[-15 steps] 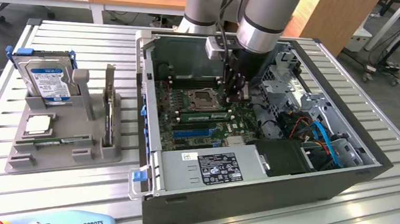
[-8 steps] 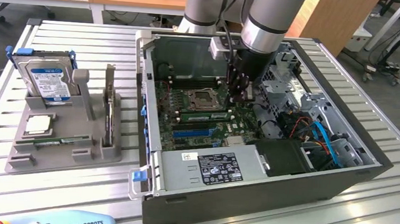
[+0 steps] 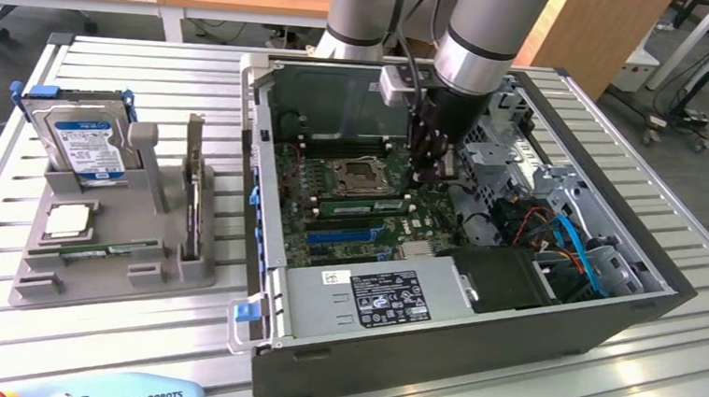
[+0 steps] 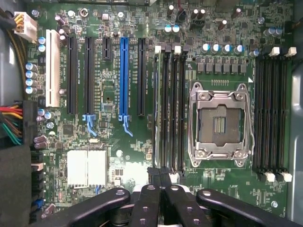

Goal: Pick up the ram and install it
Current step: 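Press down the ram until it locks into place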

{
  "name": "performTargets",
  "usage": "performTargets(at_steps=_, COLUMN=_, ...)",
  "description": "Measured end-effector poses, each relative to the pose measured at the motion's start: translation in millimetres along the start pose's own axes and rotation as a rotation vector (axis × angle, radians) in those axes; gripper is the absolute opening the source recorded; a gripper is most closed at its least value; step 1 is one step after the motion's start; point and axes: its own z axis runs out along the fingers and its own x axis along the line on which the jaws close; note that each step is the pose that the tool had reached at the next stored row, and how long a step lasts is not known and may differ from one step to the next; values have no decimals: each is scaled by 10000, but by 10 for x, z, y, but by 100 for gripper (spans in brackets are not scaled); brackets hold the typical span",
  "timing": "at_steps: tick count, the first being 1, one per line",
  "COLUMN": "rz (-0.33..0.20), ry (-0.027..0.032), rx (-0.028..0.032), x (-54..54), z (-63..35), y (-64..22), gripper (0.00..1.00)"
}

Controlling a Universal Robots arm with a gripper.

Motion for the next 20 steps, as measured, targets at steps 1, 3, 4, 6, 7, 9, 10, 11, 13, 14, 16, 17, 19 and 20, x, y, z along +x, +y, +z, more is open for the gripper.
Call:
performTargets(at_steps=1, rz=0, ry=0, rx=0, x=0, z=0, y=-8, gripper=10)
performTargets(at_steps=3, rz=0, ry=0, rx=0, x=0, z=-1, y=-24, gripper=10)
performTargets(at_steps=4, rz=0, ry=0, rx=0, x=0, z=-1, y=-27, gripper=10)
performTargets(at_steps=6, rz=1, ry=0, rx=0, x=0, z=-1, y=-27, gripper=10)
performTargets(at_steps=7, rz=1, ry=0, rx=0, x=0, z=-1, y=-27, gripper=10)
performTargets(at_steps=9, rz=1, ry=0, rx=1, x=0, z=0, y=-27, gripper=10)
performTargets(at_steps=10, rz=1, ry=-1, rx=0, x=0, z=3, y=-27, gripper=10)
performTargets(at_steps=11, rz=0, ry=-2, rx=0, x=0, z=9, y=-28, gripper=10)
performTargets(at_steps=13, rz=0, ry=-1, rx=0, x=0, z=21, y=-28, gripper=10)
performTargets(at_steps=14, rz=0, ry=0, rx=0, x=0, z=28, y=-29, gripper=10)
performTargets(at_steps=16, rz=0, ry=0, rx=0, x=1, z=46, y=-29, gripper=10)
performTargets(at_steps=17, rz=0, ry=0, rx=0, x=1, z=55, y=-30, gripper=10)
performTargets(at_steps=19, rz=0, ry=-1, rx=0, x=1, z=77, y=-30, gripper=10)
performTargets(at_steps=20, rz=0, ry=-1, rx=1, x=1, z=86, y=-31, gripper=10)
